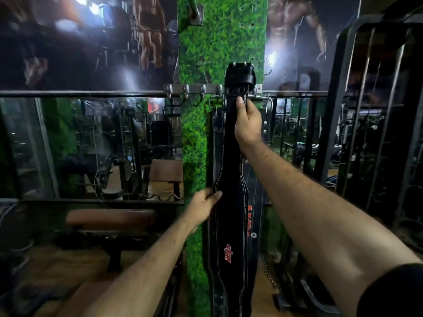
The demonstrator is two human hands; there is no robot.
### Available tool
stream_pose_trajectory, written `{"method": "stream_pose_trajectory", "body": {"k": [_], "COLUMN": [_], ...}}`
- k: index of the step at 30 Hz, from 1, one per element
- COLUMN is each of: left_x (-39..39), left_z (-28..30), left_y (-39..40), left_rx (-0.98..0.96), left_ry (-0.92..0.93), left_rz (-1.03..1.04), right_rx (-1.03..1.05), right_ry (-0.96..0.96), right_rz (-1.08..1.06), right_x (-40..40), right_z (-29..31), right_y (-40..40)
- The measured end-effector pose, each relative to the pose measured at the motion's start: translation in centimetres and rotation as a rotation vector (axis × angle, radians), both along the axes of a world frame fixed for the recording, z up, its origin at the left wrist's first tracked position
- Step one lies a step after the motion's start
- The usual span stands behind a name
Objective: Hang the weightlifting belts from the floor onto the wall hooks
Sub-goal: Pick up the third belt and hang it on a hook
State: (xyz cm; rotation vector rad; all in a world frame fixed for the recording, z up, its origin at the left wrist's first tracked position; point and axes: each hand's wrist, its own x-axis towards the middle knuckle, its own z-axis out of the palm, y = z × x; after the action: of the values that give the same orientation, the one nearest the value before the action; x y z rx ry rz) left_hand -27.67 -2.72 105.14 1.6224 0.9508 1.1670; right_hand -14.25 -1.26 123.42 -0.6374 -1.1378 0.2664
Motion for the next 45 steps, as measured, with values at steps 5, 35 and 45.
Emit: {"method": "stream_pose_trajectory", "body": {"k": [5, 35, 45], "left_x": [2.6, 0.4, 3.0], "left_z": [6.3, 12.6, 19.4], "left_y": [-0.8, -2.2, -1.2], "left_rx": [0.179, 0.278, 0.049], "left_ry": [-0.200, -0.212, -0.510], "left_rz": [0.129, 0.056, 0.113], "right_rx": [0.018, -0.055, -0.242], "right_ry": [0.007, -0.096, -0.328], "right_rz": [-0.023, 0.151, 0.199], "right_x": [-0.3, -1.3, 1.0], "right_z": [0.8, -0.7, -7.2], "right_y": [-0.5, -3.4, -2.7]}}
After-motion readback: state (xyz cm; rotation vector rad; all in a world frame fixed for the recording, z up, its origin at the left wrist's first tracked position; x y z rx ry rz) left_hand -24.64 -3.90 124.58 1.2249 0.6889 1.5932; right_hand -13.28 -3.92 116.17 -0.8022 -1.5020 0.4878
